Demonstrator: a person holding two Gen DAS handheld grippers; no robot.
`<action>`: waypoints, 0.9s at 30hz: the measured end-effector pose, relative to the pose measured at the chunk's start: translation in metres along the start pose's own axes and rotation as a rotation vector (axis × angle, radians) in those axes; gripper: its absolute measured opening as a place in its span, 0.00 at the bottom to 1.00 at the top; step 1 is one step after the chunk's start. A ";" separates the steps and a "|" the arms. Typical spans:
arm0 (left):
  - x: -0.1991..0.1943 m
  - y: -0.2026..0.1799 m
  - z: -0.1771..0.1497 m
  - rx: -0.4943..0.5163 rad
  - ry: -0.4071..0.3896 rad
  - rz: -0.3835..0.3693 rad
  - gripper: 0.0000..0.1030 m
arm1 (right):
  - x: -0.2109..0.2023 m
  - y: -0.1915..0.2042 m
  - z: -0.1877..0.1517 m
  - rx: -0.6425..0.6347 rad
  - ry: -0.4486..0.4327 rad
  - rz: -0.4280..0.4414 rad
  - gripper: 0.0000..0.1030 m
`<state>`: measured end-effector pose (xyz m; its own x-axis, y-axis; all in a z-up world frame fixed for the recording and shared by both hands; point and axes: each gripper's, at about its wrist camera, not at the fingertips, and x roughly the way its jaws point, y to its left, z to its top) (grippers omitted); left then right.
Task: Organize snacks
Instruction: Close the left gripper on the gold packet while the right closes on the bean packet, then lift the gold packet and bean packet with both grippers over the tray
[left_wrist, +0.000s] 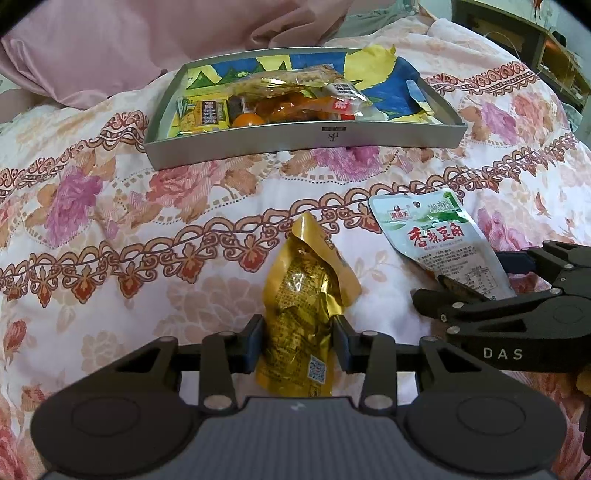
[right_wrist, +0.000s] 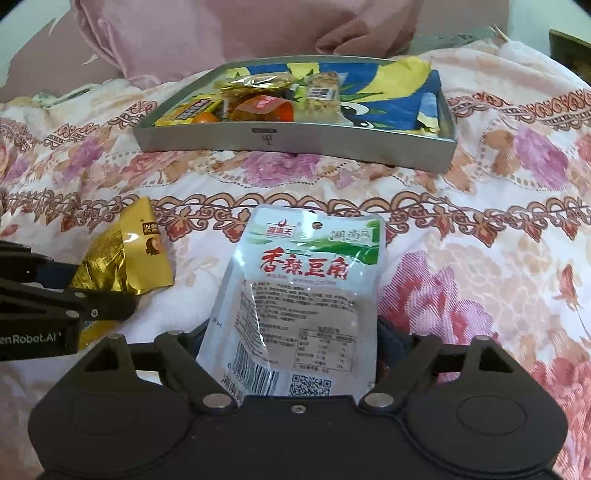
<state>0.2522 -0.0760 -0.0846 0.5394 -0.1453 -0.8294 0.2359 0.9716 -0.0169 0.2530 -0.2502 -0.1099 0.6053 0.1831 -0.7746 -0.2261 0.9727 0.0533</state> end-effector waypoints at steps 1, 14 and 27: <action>0.000 -0.001 0.000 0.000 -0.002 0.002 0.41 | 0.000 0.000 0.000 -0.003 -0.001 -0.002 0.81; -0.013 0.001 -0.003 -0.055 -0.022 -0.039 0.29 | -0.017 0.024 -0.003 -0.127 -0.019 -0.123 0.53; -0.019 0.001 0.000 -0.072 -0.100 -0.075 0.22 | -0.023 0.022 -0.001 -0.129 -0.071 -0.149 0.54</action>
<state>0.2419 -0.0723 -0.0684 0.6014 -0.2328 -0.7643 0.2222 0.9676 -0.1199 0.2332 -0.2335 -0.0917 0.6907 0.0525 -0.7213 -0.2232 0.9641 -0.1435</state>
